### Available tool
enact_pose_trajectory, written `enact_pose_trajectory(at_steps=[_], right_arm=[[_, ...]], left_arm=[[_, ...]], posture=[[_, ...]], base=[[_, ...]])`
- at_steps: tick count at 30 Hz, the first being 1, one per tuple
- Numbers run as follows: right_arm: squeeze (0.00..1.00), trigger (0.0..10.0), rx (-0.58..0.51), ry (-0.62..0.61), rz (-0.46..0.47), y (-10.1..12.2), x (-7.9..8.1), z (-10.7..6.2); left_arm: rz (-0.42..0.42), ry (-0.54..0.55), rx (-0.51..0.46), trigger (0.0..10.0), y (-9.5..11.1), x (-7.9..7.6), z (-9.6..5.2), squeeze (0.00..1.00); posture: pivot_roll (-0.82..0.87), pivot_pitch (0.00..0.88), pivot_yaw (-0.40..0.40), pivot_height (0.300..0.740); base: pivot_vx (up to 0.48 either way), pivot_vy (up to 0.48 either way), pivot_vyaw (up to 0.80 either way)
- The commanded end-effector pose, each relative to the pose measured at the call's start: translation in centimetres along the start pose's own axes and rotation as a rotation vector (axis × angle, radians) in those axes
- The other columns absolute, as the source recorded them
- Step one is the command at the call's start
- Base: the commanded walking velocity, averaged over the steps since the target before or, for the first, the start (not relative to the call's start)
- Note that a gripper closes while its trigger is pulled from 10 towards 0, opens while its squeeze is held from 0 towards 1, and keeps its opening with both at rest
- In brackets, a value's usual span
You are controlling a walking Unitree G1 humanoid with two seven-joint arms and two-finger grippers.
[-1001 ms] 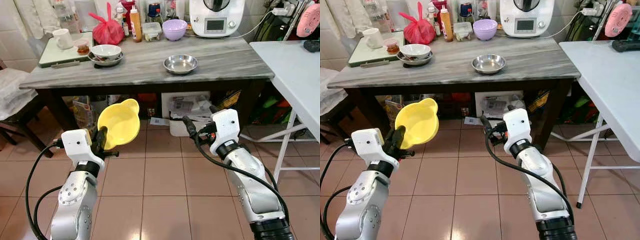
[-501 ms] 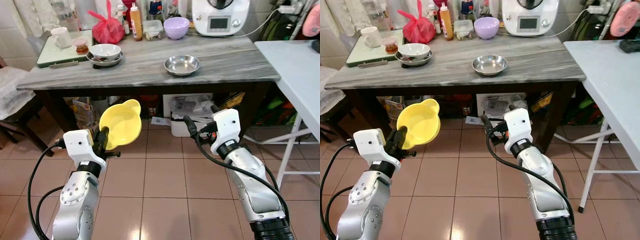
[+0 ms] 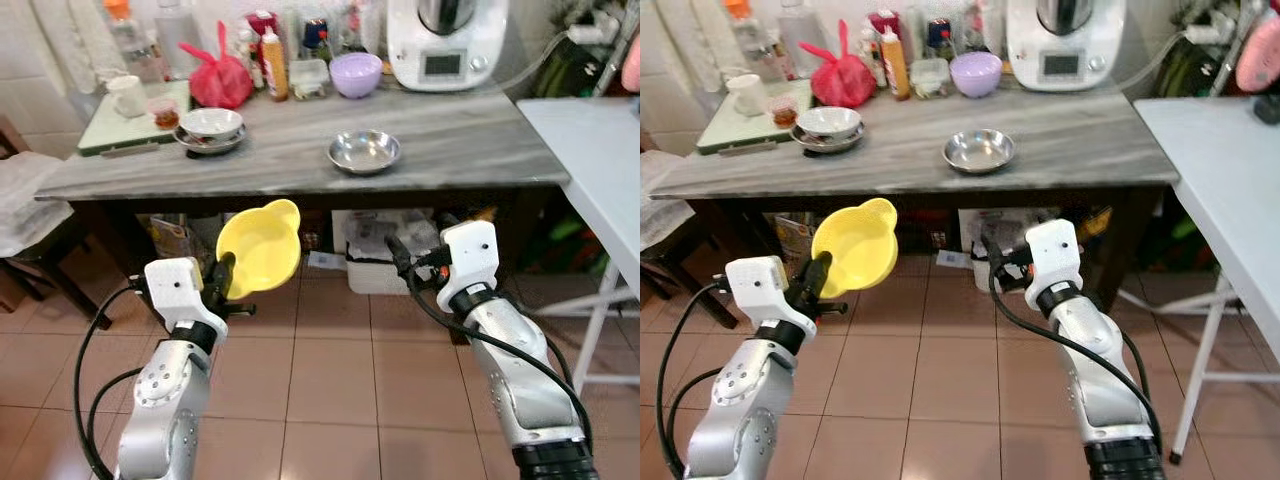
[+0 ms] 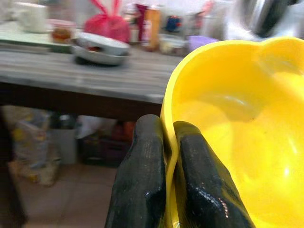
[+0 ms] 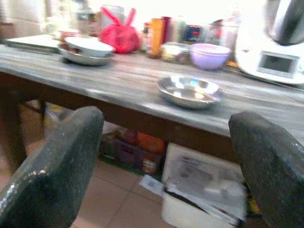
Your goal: Setting the table
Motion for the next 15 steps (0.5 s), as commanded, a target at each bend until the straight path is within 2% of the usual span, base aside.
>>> enact_pose_trajectory(at_steps=[1, 9, 15], right_arm=[[0.00, 10.0, -0.001, -0.022, -0.018, 0.15, -0.79, -0.39], [0.00, 10.0, -0.002, -0.017, -0.018, 0.14, -0.67, -0.41], [0.00, 10.0, -0.001, -0.008, -0.025, 0.14, -0.49, -0.38]], left_arm=[[-0.008, -0.021, -0.022, 10.0, 0.56, -0.62, 0.26, 0.00], [-0.009, -0.025, -0.022, 10.0, 0.55, -0.73, 0.27, 0.00], [-0.011, -0.029, -0.021, 10.0, 0.50, -0.80, 0.30, 0.00]], posture=[[-0.09, 0.022, 0.075, 0.740], [-0.09, 0.024, 0.079, 0.740], [-0.09, 0.025, 0.078, 0.740]], base=[[0.375, 0.000, 0.00], [0.375, 0.000, 0.00], [0.480, 0.000, 0.00]])
Point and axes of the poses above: a point about 5 cm out from each wrist's last joint towards the gripper, its own z axis pointing out of the wrist towards the gripper, its own y axis along the axis of the wrist's last joint, x = y × z, the point moved 2 cm from there along z, pointing out of the wrist towards the gripper, and after that the axes turned 15 degrees about z, right-handed, at the moved point
